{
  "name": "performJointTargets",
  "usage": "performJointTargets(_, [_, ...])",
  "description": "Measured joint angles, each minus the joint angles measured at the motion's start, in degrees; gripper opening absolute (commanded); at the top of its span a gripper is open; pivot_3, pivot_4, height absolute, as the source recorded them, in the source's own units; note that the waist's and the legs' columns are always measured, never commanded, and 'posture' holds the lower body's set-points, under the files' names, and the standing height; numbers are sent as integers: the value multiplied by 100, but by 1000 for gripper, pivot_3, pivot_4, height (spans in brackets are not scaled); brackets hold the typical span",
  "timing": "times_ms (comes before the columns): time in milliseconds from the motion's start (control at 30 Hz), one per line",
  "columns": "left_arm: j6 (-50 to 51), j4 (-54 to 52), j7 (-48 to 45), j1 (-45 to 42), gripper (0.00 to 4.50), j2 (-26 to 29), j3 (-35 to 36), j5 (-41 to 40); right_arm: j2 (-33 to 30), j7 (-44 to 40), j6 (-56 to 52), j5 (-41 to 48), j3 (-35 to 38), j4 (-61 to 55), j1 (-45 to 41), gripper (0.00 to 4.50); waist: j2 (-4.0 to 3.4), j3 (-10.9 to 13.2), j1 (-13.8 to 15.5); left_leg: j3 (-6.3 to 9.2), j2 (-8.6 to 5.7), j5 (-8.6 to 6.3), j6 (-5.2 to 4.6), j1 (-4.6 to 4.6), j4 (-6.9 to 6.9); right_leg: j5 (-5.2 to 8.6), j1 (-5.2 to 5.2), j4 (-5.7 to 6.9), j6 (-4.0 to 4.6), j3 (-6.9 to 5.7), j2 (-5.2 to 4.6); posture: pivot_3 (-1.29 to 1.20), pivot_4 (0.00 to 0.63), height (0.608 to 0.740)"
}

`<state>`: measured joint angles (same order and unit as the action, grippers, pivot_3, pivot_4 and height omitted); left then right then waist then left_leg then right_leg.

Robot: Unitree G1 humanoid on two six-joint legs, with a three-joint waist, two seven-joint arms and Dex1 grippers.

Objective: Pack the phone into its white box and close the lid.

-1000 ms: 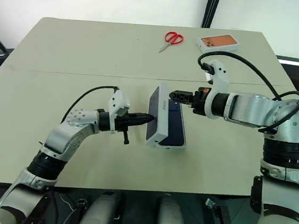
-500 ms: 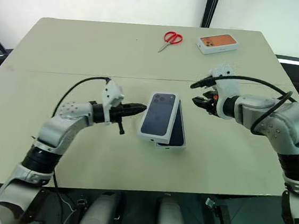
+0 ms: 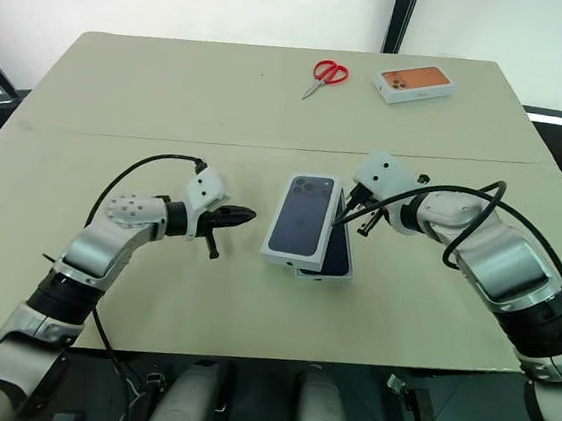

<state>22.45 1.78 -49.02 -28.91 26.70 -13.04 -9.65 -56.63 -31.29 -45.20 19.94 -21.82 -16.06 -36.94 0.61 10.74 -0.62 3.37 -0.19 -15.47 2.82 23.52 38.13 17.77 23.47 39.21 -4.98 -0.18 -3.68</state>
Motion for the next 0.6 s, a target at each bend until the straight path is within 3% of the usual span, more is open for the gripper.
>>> performJointTargets(600, [173, -442, -99, 120, 0, -494, -380, -1, 381, -762, 55, -1026, 149, -386, 470, 57, 0, 0, -2, 2, 0, 0, 1, -1, 2, 0, -1, 2, 0, 1, -1, 0, 150, 697])
